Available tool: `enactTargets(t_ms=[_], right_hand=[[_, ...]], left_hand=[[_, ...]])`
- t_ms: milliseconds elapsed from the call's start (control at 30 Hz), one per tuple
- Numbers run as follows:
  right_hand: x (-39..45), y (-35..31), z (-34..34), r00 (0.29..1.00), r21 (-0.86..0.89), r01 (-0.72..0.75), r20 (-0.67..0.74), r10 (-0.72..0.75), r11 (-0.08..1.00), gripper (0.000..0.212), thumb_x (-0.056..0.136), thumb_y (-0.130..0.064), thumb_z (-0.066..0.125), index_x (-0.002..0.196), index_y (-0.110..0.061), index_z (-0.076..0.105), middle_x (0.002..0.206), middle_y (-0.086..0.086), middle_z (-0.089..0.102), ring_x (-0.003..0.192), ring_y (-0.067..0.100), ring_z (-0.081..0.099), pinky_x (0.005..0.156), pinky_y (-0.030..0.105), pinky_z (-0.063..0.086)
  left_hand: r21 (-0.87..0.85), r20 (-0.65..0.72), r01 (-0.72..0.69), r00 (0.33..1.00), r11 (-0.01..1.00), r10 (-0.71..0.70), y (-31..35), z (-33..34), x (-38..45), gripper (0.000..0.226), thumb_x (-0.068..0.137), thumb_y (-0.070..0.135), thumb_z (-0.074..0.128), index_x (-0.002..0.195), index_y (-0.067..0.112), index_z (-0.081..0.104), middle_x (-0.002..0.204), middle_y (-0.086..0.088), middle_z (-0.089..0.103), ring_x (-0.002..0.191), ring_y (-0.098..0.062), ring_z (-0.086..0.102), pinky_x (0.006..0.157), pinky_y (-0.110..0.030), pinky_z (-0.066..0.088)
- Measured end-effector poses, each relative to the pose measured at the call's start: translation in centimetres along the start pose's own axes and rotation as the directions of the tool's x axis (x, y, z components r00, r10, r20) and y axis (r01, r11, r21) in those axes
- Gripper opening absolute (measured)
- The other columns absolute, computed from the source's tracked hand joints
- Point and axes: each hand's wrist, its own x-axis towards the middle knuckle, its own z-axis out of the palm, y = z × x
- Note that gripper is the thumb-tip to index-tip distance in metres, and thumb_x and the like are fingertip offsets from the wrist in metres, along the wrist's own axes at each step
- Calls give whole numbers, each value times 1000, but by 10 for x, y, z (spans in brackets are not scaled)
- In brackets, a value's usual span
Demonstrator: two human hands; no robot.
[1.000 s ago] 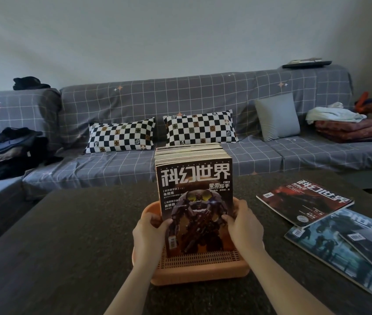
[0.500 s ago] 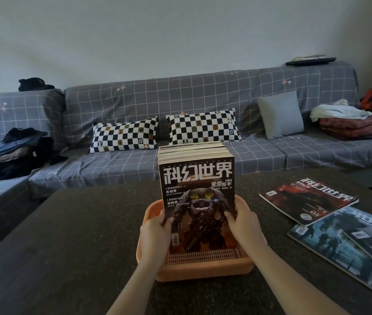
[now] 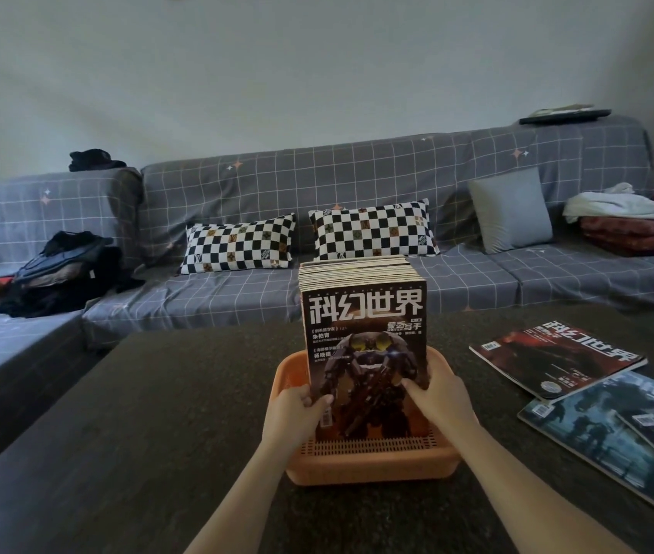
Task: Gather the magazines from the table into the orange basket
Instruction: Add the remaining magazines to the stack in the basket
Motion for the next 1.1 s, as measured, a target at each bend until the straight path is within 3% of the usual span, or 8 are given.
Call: enactTargets(t_ms=[167,234,300,367,467,668,801,1102], right_hand=[[-4,-5,-8,999,73,-8,33,5,997,57,86,-31,63,138,-26,38,134,-1,53,121,17,51,99,37,41],[-8,-6,-11,999,127,-45,27,42,991,58,87,-33,62,138,-27,37,132,0,55,120,18,53,99,38,42],[-15,-6,-12,997,175,-76,5,76,982,58,87,-31,62,139,-26,37,131,1,56,117,18,55,97,37,44],[-23,-6,-13,995,196,-90,-13,94,976,57,88,-22,61,140,-24,37,131,2,57,116,18,56,95,34,44],[-38,-7,-16,994,226,-95,-38,106,969,53,89,-15,60,138,-18,40,129,2,58,112,14,57,88,25,43],[-66,-3,-34,990,239,-32,-128,64,970,42,89,-18,60,130,-15,49,123,-2,60,98,3,54,81,13,38],[-75,14,-58,979,227,-30,-191,75,974,39,90,-20,59,127,-17,50,119,-3,60,98,6,57,83,19,42],[-62,101,-120,900,167,-208,-353,256,964,33,91,-28,56,123,-25,50,110,-2,63,86,6,58,74,25,48]], left_hand=[[-68,-66,79,994,995,-83,2,1,0,18,95,34,54,92,19,65,82,-2,73,75,-14,70,79,-37,59],[-104,-134,65,988,992,-79,5,4,-6,21,96,36,53,111,23,60,80,6,67,68,-7,65,69,-32,58],[-149,-204,62,975,987,-92,7,8,-14,45,94,41,54,132,18,50,98,5,67,76,-5,62,65,-25,52],[-157,-255,71,961,985,-110,9,10,-22,42,93,46,53,123,18,54,99,6,66,77,-5,63,59,-22,48],[-177,-195,27,979,984,-62,16,18,-33,31,94,48,49,108,21,57,86,8,67,72,-2,63,51,-15,41],[-217,-129,-141,985,966,115,43,42,-49,14,94,46,51,101,34,54,91,19,58,87,3,57,67,-15,44],[-182,-90,-210,976,961,197,73,68,-53,7,95,43,49,96,38,53,88,18,60,80,8,54,63,-9,34],[-103,45,-368,926,924,374,150,167,-34,9,95,40,52,87,44,51,86,14,62,73,3,60,60,-13,44]])
